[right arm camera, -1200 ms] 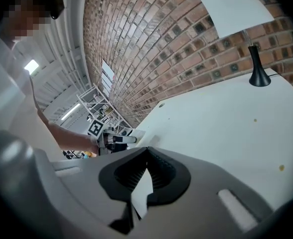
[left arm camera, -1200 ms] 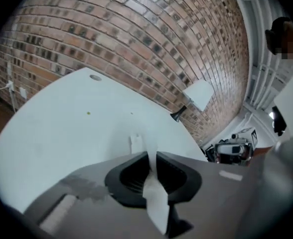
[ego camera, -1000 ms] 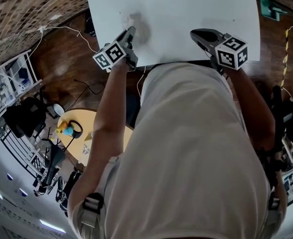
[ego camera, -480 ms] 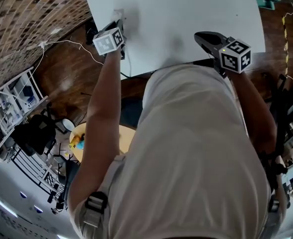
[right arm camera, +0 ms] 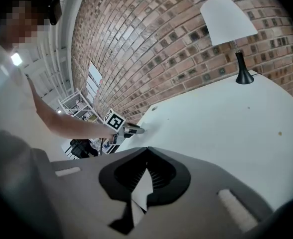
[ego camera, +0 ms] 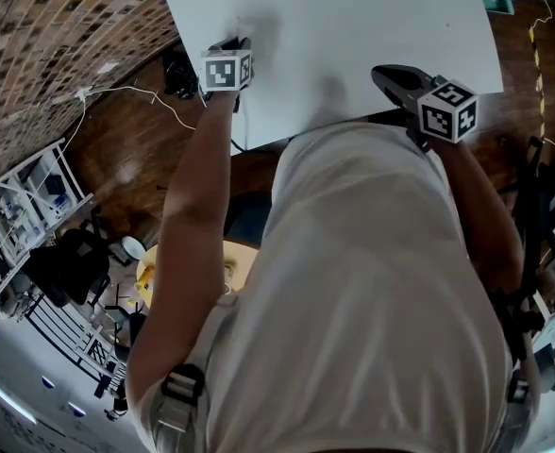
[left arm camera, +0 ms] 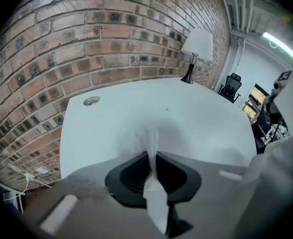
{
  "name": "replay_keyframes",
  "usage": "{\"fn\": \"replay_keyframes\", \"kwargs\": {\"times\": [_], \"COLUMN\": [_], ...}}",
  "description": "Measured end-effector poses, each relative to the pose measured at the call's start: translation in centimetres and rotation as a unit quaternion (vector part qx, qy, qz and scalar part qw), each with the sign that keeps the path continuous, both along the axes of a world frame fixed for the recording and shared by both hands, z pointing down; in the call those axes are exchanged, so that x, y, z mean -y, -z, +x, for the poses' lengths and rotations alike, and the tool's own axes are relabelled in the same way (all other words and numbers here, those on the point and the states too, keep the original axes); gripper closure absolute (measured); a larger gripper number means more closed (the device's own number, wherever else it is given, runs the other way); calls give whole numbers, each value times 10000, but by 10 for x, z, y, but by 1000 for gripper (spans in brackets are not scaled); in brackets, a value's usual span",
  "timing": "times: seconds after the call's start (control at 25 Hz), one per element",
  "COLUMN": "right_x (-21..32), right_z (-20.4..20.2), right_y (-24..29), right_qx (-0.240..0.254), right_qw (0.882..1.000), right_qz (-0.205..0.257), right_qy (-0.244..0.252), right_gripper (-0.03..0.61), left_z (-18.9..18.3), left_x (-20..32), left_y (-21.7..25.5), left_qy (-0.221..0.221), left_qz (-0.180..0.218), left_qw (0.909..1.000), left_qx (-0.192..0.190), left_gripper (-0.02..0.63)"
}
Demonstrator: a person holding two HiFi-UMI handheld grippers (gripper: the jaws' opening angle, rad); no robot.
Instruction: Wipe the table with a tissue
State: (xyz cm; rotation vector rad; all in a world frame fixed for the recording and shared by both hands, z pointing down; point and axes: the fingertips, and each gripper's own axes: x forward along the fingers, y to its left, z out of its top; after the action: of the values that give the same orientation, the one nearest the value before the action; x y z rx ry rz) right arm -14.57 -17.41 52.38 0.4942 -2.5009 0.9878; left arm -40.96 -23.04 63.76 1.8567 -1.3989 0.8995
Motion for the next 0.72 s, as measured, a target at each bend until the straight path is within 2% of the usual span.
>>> {"fn": "replay_keyframes", "kwargs": {"times": [0.12,0.36,0.48,0.56,0.6,0.72], "right_x": [-3,6,15,19,21,22], "right_z": [-3,7,11,13,13,9], "right_y": [1,5,8,7,5,3], "right_qx": [-35,-214,-77,-32,-18,61], "right_qw": [10000,9993,9995,9995,9996,9997], "right_qz": [48,294,265,250,246,230], "right_qy": [13,15,-143,-171,-152,-60], "right_gripper": [571,571,571,571,571,571], "left_z": [11,48,67,74,71,41], "left_x": [-6,-18,-28,-30,-30,-28], "left_y": [-2,1,5,16,21,29], "left_qy": [-90,-111,-253,-104,62,652], "left_qz": [-127,-103,-253,-125,0,321], "left_qw": [9998,9994,9968,9933,9924,9929], "left_qx": [-99,-315,-720,-1144,-1225,-943], "left_gripper": [574,574,574,574,574,574]}}
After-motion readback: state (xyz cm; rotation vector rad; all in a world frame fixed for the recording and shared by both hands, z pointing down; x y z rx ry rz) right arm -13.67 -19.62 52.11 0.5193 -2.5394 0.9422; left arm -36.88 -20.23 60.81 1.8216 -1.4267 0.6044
